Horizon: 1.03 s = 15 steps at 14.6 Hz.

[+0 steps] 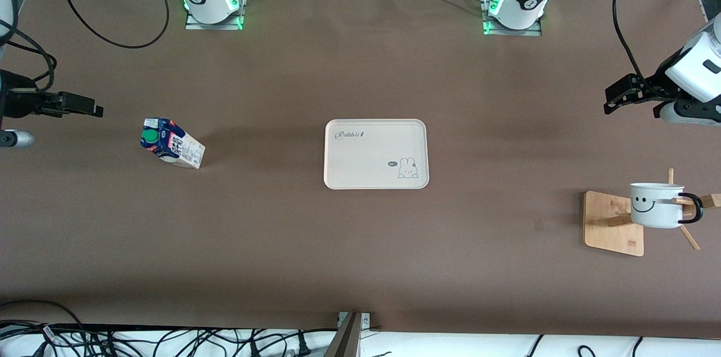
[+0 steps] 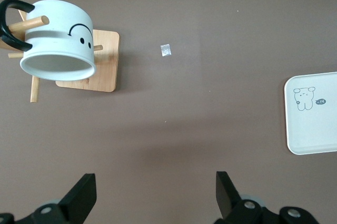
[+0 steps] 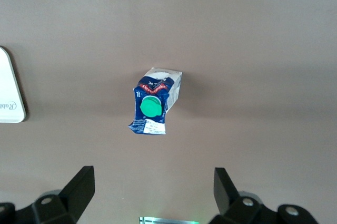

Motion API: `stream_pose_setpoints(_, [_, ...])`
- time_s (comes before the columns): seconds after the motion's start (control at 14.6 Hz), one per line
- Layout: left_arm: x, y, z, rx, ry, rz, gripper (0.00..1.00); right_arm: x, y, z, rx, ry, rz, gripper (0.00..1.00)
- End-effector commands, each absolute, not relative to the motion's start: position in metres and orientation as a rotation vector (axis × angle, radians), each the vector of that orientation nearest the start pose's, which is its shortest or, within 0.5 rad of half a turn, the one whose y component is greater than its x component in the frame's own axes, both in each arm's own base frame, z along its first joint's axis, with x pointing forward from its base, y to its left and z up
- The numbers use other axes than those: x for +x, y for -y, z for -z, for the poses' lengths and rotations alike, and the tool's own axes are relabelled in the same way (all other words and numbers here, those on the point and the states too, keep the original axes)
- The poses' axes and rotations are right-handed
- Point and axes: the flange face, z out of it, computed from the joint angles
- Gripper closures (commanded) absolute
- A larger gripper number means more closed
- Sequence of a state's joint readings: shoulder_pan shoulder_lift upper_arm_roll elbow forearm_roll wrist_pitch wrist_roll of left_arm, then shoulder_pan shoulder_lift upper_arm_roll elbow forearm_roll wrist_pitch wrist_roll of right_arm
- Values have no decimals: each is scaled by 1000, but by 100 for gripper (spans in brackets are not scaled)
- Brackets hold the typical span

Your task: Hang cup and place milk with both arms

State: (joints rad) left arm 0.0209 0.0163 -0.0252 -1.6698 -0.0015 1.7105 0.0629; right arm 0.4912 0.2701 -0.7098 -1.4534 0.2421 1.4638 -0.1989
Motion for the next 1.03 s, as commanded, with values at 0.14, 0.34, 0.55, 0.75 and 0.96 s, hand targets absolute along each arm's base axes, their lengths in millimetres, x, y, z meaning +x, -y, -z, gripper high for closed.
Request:
stream_pose_setpoints(0.14, [572, 5, -587, -3153, -111, 37, 0, 622, 37, -561, -3084, -199, -255, 0])
stream_pose_setpoints(0.34, [572, 5, -587, -3153, -111, 37, 0, 623, 40, -586, -3131, -194, -178, 0])
stream_pose_setpoints(0.55, [572, 6, -587, -3153, -111, 37, 0, 626, 48, -610, -3186, -216, -80, 0])
stream_pose_setpoints(0.75, [572, 6, -588, -3153, -114, 37, 0, 627, 58, -619, -3218, -237, -35, 0])
stream_pose_setpoints(0.96, [572, 5, -586, -3153, -111, 32, 0, 624, 58, -616, -3176, -212, -41, 0])
